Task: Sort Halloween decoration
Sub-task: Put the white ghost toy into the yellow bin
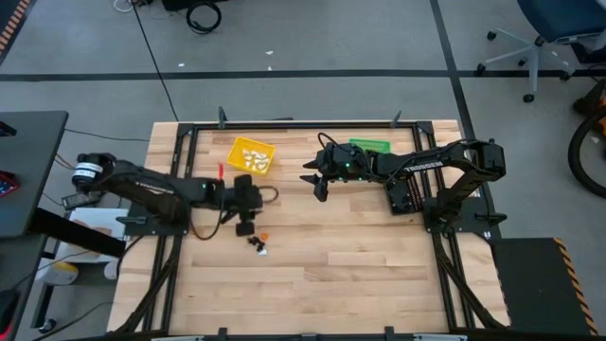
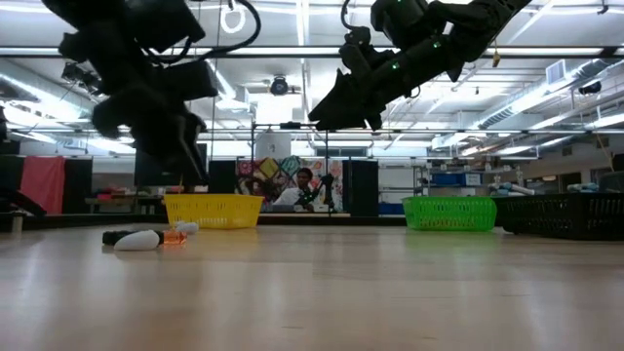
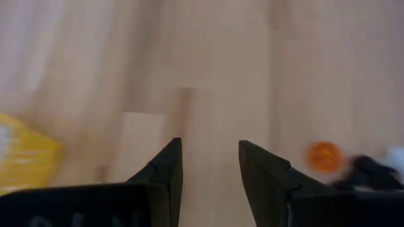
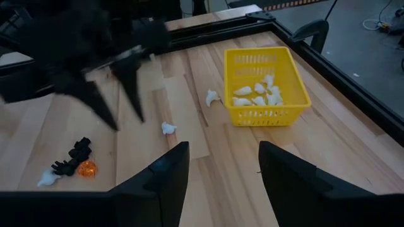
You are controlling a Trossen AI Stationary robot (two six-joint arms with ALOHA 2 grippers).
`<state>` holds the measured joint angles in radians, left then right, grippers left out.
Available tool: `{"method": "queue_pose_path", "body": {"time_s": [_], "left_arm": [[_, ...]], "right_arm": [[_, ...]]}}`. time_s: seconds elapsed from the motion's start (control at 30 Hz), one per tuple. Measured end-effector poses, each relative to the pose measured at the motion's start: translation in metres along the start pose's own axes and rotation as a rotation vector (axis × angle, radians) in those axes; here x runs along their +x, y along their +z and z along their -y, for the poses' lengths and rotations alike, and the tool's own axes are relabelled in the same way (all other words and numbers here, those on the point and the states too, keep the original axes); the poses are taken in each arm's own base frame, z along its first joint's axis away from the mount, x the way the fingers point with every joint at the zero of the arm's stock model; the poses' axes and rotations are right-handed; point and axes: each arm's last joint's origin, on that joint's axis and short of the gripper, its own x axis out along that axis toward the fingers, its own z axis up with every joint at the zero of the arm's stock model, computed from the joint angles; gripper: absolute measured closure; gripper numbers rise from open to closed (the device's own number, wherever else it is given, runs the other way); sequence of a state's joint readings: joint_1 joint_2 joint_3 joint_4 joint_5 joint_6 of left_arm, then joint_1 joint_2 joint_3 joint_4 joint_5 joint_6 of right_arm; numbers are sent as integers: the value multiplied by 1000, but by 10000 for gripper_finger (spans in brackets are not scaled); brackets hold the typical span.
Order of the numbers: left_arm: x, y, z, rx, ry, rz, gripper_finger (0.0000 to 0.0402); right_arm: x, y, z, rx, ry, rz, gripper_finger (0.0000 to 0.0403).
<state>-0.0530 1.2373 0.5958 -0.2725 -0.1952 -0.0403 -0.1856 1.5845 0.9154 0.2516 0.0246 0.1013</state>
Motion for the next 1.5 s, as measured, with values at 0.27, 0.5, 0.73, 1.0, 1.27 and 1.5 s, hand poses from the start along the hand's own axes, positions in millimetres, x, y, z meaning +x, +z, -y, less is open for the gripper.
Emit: {"method": "queue_pose_path", "body": {"time_s": [0.27,0.5,0.73,1.0,1.27,1.5], "left_arm": [[16,-7,12,-40,94,-66,272],[33,-13,-1,-123,175,-138,271],[48,-21,-1,-79,214,-211,271],[52,-22,-1,-74,209,-229,280],[51,-24,0,-49,181,-253,351],[51,-25,0,-17,181,-264,380]], "right_arm": [[0,0,0,0,0,1,208],[0,0,0,0,0,1,208],[0,0,0,0,1,1,208],[0,0,0,0,1,1,208],[0,0,0,0,1,1,208],[0,0,0,-1,1,1,208]]}}
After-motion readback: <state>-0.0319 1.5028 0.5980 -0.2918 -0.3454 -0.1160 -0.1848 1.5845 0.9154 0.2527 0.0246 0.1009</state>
